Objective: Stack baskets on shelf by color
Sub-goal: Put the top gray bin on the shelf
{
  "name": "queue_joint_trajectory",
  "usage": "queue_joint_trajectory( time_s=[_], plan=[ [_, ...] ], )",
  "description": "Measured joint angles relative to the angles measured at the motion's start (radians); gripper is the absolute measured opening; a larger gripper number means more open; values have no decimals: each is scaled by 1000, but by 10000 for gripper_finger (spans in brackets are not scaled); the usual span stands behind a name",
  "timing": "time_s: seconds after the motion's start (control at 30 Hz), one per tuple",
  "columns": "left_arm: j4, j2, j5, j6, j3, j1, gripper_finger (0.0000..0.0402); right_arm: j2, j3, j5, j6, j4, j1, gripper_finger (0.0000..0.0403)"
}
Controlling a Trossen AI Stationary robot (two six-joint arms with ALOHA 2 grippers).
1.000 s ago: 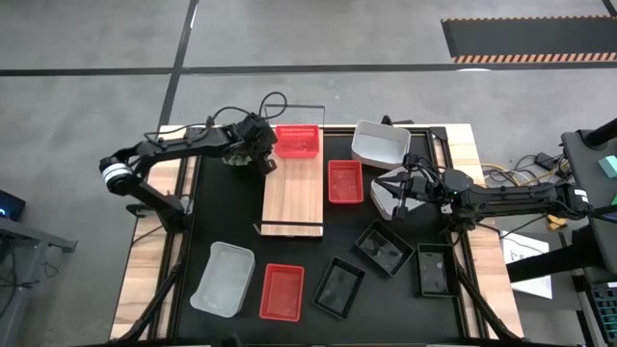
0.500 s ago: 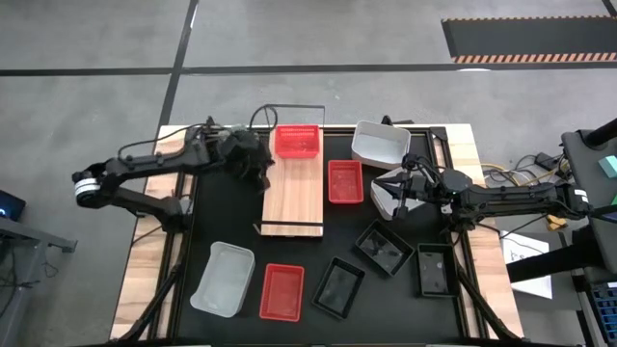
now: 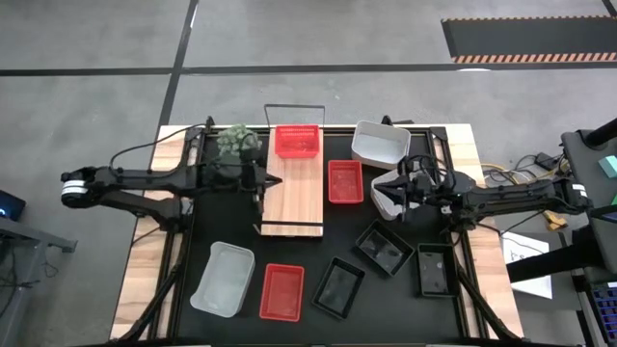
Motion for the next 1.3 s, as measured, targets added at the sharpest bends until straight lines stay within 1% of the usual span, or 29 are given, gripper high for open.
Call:
queue_joint_trajectory(
  time_s=[0.13,0.23,0.37,0.6,0.63,0.73,0.83,0.93,1.03,1.17,1.3],
  plan=[
    [161,-55,-9,64,-54,0,0,62,87,1,-6,-10,0,9],
    [240,-85,-13,85,-78,0,0,120,181,2,-11,-115,0,9],
    [242,-110,-13,76,-80,0,0,195,343,20,-7,-404,0,9],
    [241,-149,-13,33,-93,0,0,337,658,246,101,-1035,-24,9],
    [239,-157,-13,33,-97,0,0,361,700,261,116,-1117,-35,9],
    [237,-183,-13,33,-112,0,0,434,810,262,129,-1320,-83,9],
    [239,-214,-13,33,-128,0,0,507,892,226,74,-1474,-148,9],
    [239,-245,-13,33,-141,0,0,566,934,85,-25,-1529,-233,9],
    [232,-272,-13,33,-144,0,0,608,944,-19,-126,-1530,-319,9],
    [213,-299,-13,33,-144,0,0,655,950,-43,-223,-1571,-415,24],
    [198,-313,-13,36,-144,0,0,693,950,-60,-273,-1597,-482,67]
  ],
)
